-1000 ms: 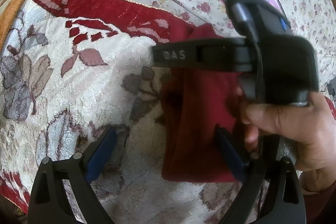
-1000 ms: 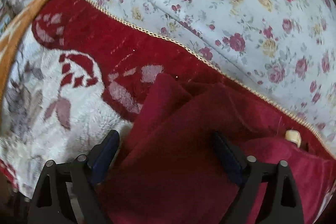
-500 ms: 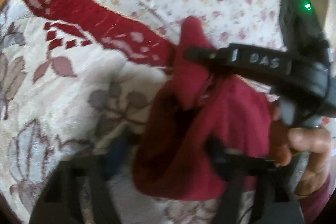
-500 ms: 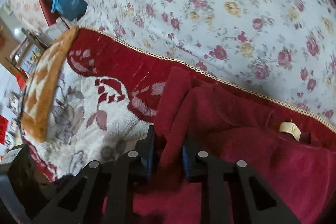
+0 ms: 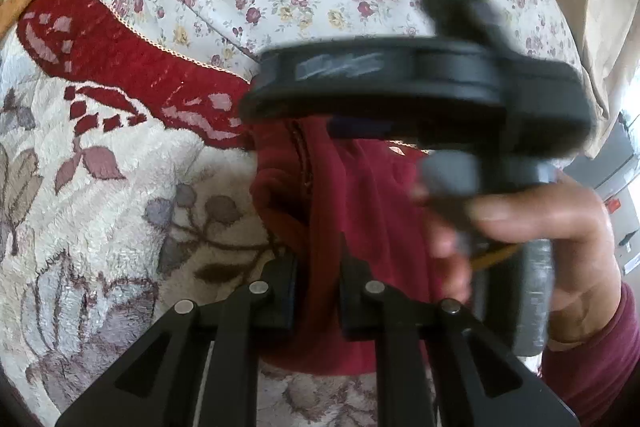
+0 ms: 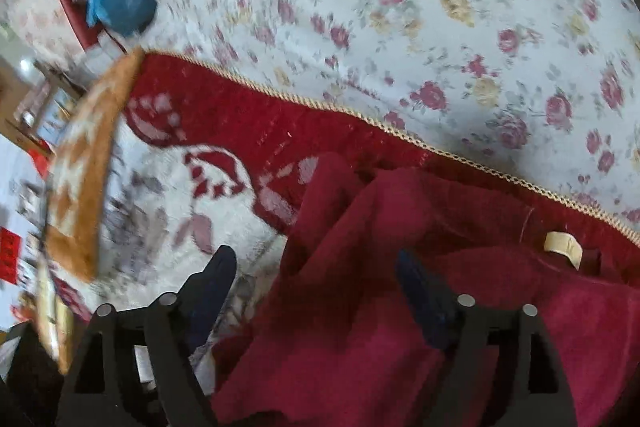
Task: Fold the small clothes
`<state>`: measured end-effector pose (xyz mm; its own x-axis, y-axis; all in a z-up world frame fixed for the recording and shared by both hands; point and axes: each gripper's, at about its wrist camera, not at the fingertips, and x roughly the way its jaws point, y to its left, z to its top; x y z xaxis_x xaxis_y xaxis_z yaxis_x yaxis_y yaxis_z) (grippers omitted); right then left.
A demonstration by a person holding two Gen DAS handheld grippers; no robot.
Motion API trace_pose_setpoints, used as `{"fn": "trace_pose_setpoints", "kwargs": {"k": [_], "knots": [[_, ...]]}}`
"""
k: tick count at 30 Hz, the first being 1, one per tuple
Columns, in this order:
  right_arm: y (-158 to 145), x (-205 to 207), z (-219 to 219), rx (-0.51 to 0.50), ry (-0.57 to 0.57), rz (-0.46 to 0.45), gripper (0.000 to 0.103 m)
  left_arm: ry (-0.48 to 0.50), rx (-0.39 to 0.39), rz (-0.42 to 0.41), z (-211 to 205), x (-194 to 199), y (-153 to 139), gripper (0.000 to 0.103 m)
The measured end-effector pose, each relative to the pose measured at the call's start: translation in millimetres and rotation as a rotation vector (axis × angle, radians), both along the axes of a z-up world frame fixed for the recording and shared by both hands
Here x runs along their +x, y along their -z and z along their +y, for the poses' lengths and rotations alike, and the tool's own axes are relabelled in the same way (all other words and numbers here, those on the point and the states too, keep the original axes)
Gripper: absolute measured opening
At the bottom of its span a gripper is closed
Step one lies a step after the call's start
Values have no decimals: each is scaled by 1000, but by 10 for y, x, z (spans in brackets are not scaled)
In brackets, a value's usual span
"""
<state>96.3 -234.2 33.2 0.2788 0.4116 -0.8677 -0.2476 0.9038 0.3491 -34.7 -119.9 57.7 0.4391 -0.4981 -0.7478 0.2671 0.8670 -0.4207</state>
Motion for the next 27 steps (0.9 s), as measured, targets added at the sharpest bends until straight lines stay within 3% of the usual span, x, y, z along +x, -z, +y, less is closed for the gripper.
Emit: {"fn": "trace_pose_setpoints", "kwargs": {"k": [4,5,6,9,14,16,19,27], "knots": [[229,38,232,-148,-32,1,84,-4,15,6,-9,-3,-3,14],[243,25,234,-175,-23,-14,66,-8,23,14,-12,20,21,14],[241,1,198,-179,-12,-33,55,-13,32,23,-7,32,44,14],[181,-61,19,-98,11,-47,41,-16,50,26,-6,44,59,17],[102,-132,-111,-48,7,-75,39,-34,109,11,-77,50,81,47],[112,-131,-138,-39,13,-71,39,-42,120,14,-86,67,109,51],[91,-163,-171,-20,31,-66,39,-65,130,18,-55,124,163,66],[108,-177,-191,10,35,-51,39,-72,132,31,-39,205,252,68]]}}
